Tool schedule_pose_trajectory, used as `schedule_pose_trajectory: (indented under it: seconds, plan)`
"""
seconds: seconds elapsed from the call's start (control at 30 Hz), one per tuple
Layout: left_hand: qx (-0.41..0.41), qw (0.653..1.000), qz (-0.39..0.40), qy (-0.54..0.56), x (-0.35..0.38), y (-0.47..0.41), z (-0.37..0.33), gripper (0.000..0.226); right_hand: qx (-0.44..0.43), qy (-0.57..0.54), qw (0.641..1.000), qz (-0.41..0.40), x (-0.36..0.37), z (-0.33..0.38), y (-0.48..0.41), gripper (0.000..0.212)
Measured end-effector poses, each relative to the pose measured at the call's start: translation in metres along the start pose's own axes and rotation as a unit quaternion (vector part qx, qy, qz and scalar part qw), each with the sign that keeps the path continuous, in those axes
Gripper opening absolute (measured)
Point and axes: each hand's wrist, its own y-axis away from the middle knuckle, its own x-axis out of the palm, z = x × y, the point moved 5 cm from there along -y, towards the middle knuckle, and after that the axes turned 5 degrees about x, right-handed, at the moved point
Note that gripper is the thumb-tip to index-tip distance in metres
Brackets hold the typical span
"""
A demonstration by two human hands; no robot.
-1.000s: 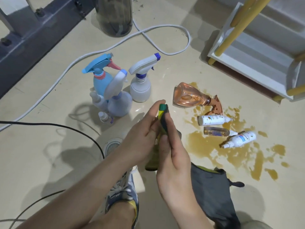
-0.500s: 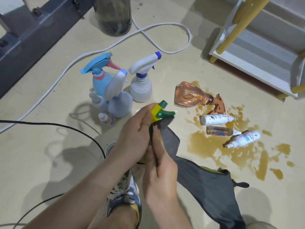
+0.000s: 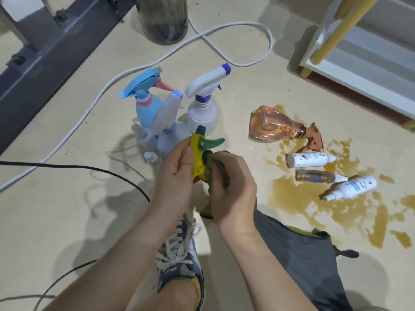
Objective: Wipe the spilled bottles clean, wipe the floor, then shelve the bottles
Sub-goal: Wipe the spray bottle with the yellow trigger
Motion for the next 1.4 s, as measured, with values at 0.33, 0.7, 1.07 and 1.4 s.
schedule_pose_trajectory:
  seconds: [0.33, 0.7, 1.07, 1.4]
  plan:
    - [-0.004, 1.0, -0.002, 0.02, 0.002, 0.003, -0.001, 0.028, 0.078, -0.041, 0.995, 0.047, -0.006, 0.015, -0.012, 0.011]
    - [-0.043, 0.999, -0.028, -0.008, -0.001, 0.006, 0.015, 0.033, 0.0, 0.089, 0.984, 0.155, -0.006, -0.001, 0.009, 0.012]
    - [-0.053, 0.994, 0.095, 0.03, 0.017, 0.016, 0.012, 0.025, 0.072, -0.069, 0.993, -0.068, -0.015, 0.017, -0.008, 0.014]
    - [-0.036, 0.991, 0.131, 0.002, 0.031, 0.01, 0.008, 0.014, 0.083, -0.048, 0.993, -0.067, -0.025, 0.001, -0.026, 0.01]
